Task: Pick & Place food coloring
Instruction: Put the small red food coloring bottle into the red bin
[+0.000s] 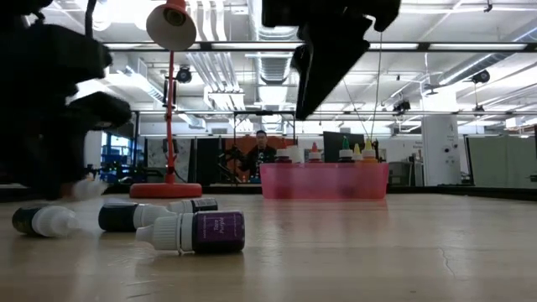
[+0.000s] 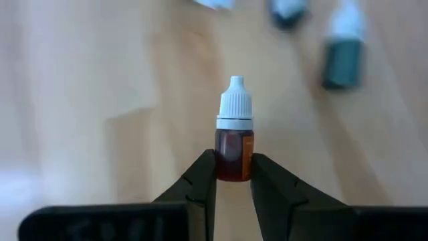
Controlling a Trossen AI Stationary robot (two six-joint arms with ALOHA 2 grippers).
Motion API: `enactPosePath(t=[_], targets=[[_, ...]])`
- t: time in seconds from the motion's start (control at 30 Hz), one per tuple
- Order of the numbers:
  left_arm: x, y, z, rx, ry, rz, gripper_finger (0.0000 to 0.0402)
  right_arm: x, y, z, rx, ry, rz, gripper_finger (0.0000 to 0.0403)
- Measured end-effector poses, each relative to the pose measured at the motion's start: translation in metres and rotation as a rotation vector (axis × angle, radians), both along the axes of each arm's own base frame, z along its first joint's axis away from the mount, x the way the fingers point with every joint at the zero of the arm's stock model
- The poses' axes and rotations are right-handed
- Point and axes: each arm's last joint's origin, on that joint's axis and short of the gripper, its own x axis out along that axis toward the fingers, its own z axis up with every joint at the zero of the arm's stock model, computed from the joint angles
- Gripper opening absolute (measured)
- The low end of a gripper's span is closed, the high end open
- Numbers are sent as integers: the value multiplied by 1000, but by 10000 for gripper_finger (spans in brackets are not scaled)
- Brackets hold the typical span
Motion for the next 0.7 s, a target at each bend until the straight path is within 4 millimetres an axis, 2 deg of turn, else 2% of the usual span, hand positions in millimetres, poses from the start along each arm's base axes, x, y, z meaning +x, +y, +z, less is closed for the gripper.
enactPosePath(t=[0.17,0.3,0.5,0.7], targets=[[3,4,13,25,-154,164,53,-11,-8,27,-50,-195,-69,224],[12,6,27,-8,-314,226,53,-11,-8,42,-41,-388,3,224],[25,10,38,5,-458,262,53,-3,-3,42,-117,-480,291,224],[34,21,43,28,-537,333,53,3,-1,34,-110,-474,301,224]])
